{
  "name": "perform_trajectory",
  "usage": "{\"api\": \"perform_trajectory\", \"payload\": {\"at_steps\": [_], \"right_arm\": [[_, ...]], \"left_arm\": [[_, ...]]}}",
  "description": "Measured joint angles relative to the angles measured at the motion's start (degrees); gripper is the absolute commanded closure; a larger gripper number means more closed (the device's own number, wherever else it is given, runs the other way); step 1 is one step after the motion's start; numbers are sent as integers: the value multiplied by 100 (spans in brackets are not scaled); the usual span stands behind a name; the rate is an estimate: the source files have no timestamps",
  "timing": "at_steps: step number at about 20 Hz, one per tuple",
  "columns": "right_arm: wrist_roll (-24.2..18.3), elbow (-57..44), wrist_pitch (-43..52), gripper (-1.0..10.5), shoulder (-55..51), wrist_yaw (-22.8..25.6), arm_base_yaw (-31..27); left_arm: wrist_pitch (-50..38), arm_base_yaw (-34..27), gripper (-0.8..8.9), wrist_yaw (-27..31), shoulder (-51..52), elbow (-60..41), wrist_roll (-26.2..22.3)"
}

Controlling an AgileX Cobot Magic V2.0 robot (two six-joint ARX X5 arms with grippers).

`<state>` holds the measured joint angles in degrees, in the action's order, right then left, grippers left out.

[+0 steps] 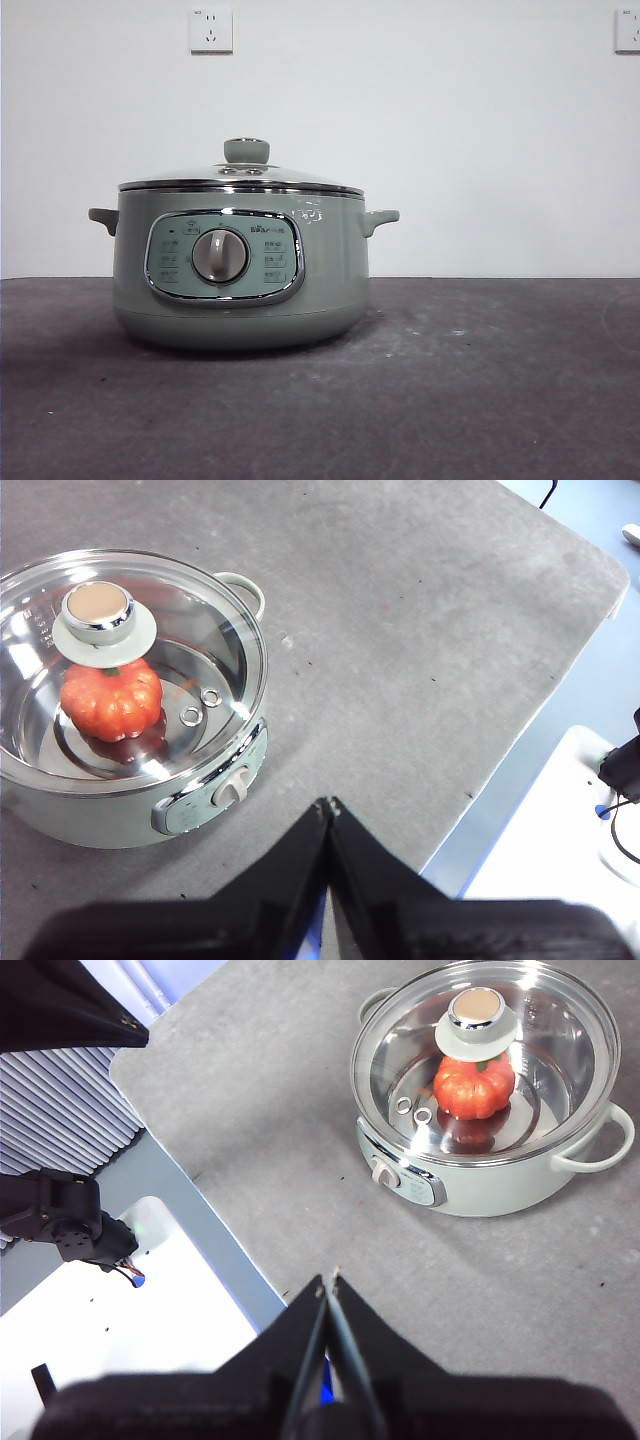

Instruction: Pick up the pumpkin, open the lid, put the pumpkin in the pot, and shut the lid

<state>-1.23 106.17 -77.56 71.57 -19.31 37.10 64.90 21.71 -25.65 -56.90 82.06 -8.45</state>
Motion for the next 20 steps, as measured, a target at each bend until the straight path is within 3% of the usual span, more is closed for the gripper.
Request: {"api": "perform_trajectory", "payload": {"at_steps": [14, 20], "right_arm": [[-2, 0, 0, 946, 0, 0, 0], [-2, 0, 0, 946, 0, 2, 0]], "left_arm": [[-83, -7, 817, 118, 2, 0, -118], [-1902, -1040, 817, 313, 809, -385, -562]]}}
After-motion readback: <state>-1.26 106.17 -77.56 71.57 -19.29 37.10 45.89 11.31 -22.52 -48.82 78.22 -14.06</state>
